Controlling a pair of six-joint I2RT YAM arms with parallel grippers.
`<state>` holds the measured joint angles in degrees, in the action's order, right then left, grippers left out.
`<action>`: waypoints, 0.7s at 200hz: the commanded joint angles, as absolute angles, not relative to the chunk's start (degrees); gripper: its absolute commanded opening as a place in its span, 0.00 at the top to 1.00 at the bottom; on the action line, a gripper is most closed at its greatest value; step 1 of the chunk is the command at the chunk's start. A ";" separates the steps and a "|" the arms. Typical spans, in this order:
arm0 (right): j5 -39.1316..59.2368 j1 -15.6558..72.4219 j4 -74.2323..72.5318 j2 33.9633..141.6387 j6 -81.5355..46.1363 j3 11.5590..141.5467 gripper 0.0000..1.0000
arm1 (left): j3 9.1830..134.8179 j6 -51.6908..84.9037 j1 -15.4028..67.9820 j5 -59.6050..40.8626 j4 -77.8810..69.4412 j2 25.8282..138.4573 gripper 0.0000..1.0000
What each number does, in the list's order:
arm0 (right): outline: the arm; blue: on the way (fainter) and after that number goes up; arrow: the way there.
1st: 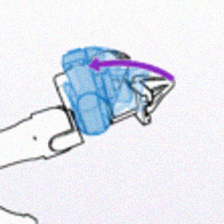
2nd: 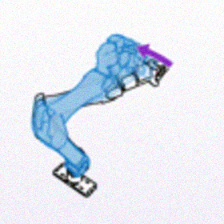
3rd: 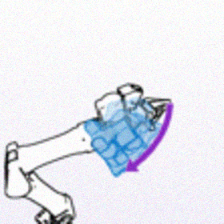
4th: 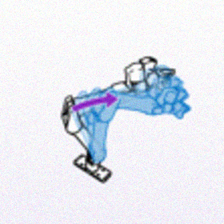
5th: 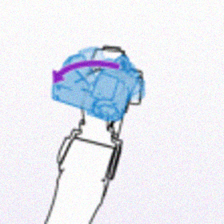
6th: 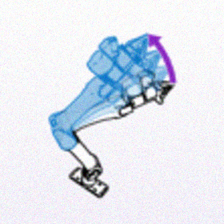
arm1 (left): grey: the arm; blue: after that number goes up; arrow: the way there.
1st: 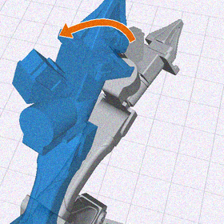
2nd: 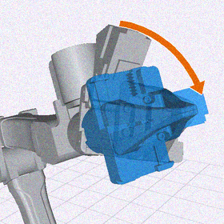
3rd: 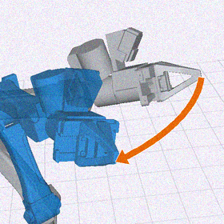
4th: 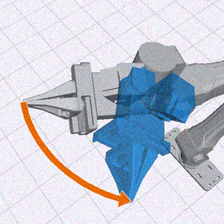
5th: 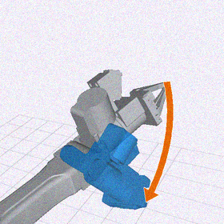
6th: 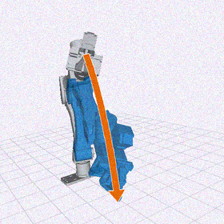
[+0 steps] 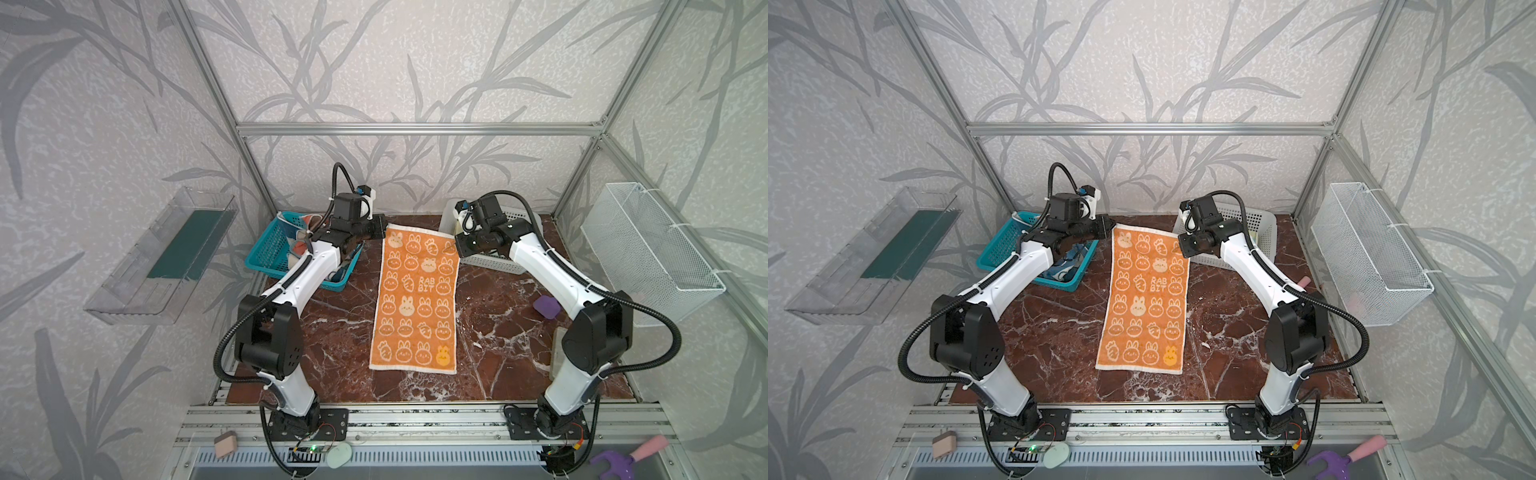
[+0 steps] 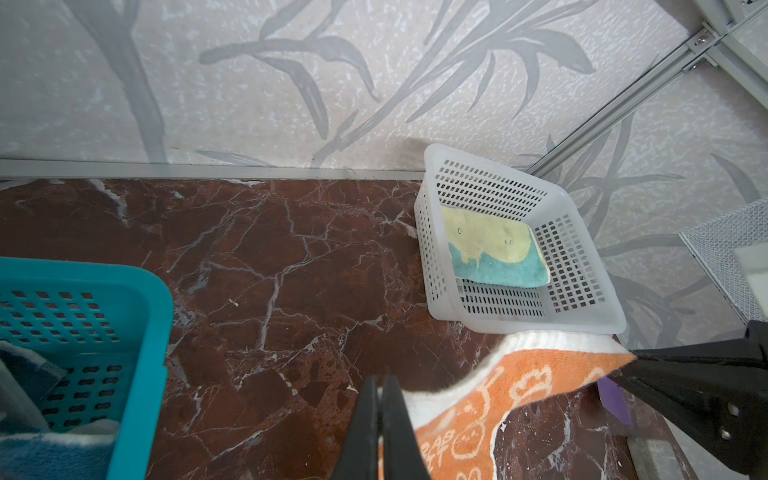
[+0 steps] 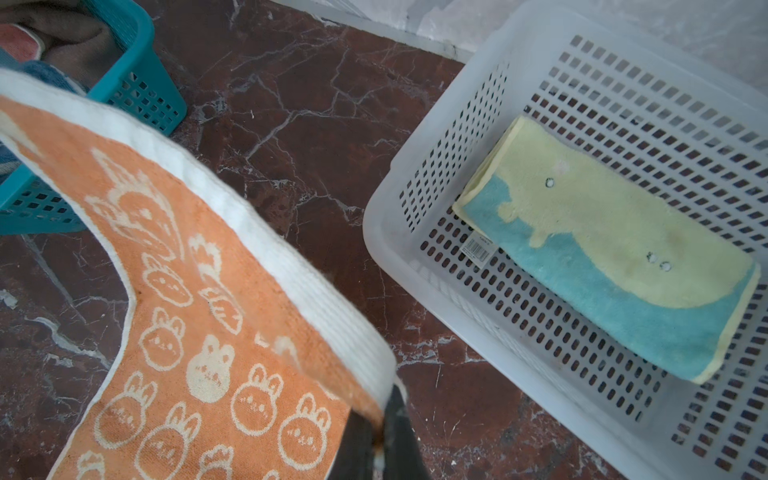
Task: Fold and stack the towels
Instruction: 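Lift the towel's far corners with both grippers and pull it flat away from the robot, then fold the towel's far edge toward the robot with both grippers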
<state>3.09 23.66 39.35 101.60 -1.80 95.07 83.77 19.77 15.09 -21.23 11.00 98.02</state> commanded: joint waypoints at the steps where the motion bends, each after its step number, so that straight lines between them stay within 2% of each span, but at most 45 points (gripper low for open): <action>1: 5.69 23.50 42.46 102.07 -0.90 95.71 1.00 | 81.36 20.48 14.81 -22.86 11.36 95.69 1.00; 29: 9.94 23.99 40.73 98.78 -4.20 89.17 1.00 | 74.17 21.06 14.82 -23.62 11.32 91.77 1.00; 80: 11.80 28.54 31.61 90.33 -12.54 64.28 1.00 | 51.20 26.81 16.10 -23.01 4.75 83.91 1.00; 117: 12.09 31.51 24.55 92.43 -17.86 53.24 1.00 | 40.53 30.01 19.02 -22.46 3.74 82.62 1.00; 140: 13.69 31.29 21.27 97.19 -18.06 52.48 1.00 | 36.92 30.71 21.74 -20.46 1.21 85.09 1.00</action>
